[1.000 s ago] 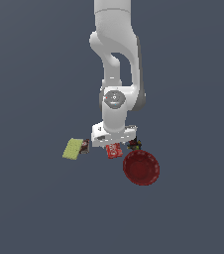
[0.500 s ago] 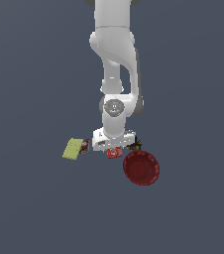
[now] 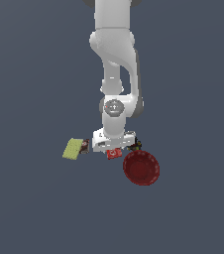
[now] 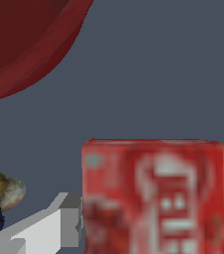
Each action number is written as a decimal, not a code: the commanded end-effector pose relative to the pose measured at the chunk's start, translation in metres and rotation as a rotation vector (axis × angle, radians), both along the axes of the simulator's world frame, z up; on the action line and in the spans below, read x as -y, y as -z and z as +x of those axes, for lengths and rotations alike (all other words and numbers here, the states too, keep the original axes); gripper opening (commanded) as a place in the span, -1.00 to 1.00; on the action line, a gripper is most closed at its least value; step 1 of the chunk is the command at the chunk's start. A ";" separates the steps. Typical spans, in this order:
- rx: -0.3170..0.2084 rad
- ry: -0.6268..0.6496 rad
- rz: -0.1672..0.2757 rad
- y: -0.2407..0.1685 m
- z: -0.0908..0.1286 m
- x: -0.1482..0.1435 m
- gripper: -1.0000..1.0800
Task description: Pick up a designated object from a clutter of objects.
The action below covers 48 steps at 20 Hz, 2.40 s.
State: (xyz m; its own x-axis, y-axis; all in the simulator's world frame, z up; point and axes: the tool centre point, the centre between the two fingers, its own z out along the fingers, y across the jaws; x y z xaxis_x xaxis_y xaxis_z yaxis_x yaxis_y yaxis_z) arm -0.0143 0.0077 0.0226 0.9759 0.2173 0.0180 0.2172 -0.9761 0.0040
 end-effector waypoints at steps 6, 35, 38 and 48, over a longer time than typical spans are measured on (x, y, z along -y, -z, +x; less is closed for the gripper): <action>0.000 0.001 0.000 -0.001 0.001 0.001 -1.00; -0.009 -0.001 0.001 -0.204 0.060 0.068 -1.00; -0.010 -0.001 0.001 -0.231 0.069 0.078 -1.00; -0.013 -0.001 0.001 -0.314 0.097 0.105 -1.00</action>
